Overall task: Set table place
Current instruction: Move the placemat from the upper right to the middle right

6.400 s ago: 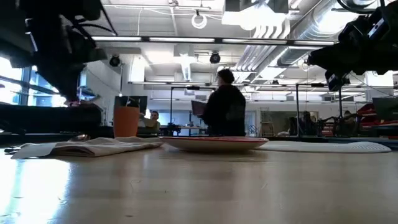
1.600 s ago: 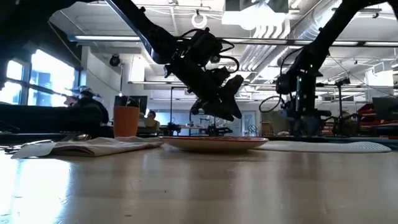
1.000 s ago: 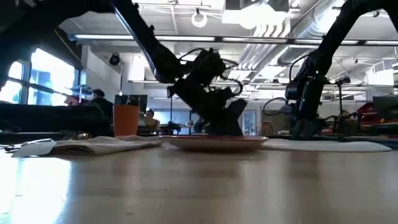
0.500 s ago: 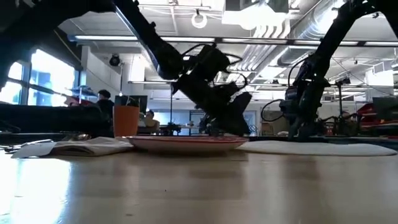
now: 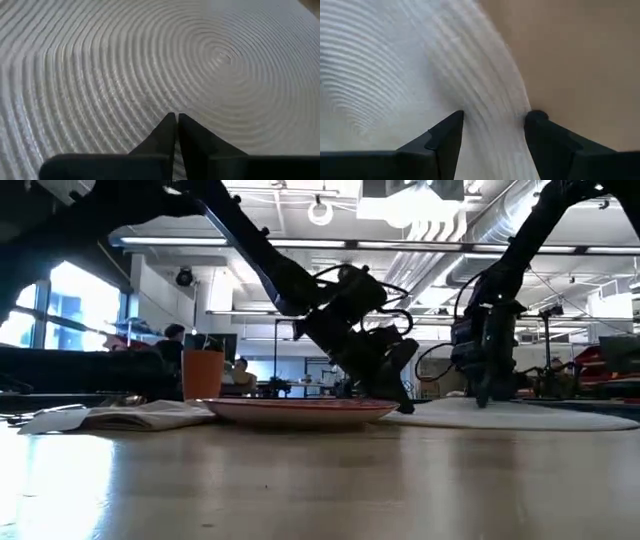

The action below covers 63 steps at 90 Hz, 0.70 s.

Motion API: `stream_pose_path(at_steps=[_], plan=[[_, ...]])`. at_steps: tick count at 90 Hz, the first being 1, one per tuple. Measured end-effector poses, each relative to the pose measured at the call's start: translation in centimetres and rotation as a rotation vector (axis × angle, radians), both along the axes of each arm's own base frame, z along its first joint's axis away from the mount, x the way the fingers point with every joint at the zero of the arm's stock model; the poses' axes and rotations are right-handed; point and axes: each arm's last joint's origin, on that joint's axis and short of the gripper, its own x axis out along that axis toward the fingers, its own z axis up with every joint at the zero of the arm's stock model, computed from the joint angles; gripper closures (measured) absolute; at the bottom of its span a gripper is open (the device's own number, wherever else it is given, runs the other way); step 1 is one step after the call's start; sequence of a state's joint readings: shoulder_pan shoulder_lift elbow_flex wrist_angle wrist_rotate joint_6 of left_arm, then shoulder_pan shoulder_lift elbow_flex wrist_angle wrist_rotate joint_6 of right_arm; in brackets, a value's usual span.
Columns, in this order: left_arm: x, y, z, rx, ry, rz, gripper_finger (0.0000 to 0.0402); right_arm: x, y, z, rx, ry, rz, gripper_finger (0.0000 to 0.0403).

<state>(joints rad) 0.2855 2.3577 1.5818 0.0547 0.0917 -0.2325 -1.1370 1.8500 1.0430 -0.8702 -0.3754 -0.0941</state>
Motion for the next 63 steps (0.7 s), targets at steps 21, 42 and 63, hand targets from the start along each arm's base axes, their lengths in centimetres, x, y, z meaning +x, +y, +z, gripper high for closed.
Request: stream_pose_path(at_steps=[21, 42, 63], plan=[[0.2, 0.1, -0.1, 0.021, 0.011, 0.015, 0.0401, 0.9, 0.5, -0.1, 0.038, -0.114, 0.043, 0.0214], [0.1, 0.1, -0.2, 0.024, 0.018, 0.006, 0.0401, 0.9, 0.7, 1.3, 0.128, -0.129, 0.101, 0.0214], [0.1, 0.1, -0.3, 0.025, 0.021, 0.008, 0.0401, 1.6, -0.2, 4.2, 0.149, -0.121, 0.11, 0.0214]])
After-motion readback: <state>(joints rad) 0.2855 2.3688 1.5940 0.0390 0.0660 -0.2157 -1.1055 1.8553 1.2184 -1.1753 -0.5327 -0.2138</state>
